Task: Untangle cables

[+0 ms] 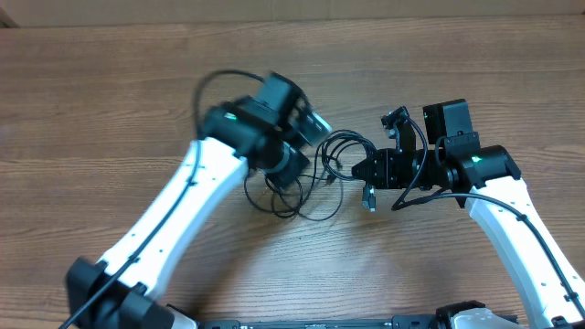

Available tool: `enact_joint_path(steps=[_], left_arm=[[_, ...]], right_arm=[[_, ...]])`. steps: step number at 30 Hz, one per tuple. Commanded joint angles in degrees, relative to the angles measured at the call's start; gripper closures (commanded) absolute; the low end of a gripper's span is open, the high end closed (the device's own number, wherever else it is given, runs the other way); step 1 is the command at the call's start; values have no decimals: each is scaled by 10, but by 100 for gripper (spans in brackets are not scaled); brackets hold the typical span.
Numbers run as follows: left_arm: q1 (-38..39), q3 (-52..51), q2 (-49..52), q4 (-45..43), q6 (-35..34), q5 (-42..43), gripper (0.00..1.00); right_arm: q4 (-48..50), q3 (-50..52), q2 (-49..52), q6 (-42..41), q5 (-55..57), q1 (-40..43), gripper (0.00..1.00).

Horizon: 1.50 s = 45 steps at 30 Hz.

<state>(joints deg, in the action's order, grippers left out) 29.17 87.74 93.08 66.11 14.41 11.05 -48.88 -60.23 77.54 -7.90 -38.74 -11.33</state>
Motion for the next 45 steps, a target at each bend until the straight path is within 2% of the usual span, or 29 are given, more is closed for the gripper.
enact_joint_path(steps=[1, 10, 13, 17, 18, 19, 20, 21, 24, 33, 39, 45], left_arm=[[-65, 51, -57, 1, -44, -83, 96], [-262, 73, -124, -51, -67, -87, 96], [-311, 73, -126, -76, -94, -87, 96], [-359, 73, -125, -103, -166, -87, 95], [-365, 73, -125, -108, -184, -87, 83], [-370, 73, -125, -111, -207, -82, 61], [-371, 73, -125, -112, -220, -78, 44], [-371, 73, -125, -111, -226, -66, 36], [-368, 72, -125, -106, -226, -14, 32], [-329, 72, -112, -74, -221, 196, 34], [-261, 72, -81, -34, -217, 205, 30], [-166, 72, -29, -31, -217, 206, 28]], right_arm=[[2, -9, 1, 5, -7, 1, 96], [2, -9, 1, 5, -7, 1, 96], [2, -9, 1, 5, -7, 1, 96], [2, -9, 1, 5, -7, 1, 96], [2, -9, 1, 5, -7, 1, 96], [2, -9, 1, 5, -7, 1, 96], [2, -9, 1, 5, -7, 1, 96], [2, -9, 1, 5, -7, 1, 96], [2, -9, 1, 5, -7, 1, 96], [2, -9, 1, 5, -7, 1, 96], [2, -9, 1, 5, -8, 1, 96], [2, -9, 1, 5, -8, 1, 96]])
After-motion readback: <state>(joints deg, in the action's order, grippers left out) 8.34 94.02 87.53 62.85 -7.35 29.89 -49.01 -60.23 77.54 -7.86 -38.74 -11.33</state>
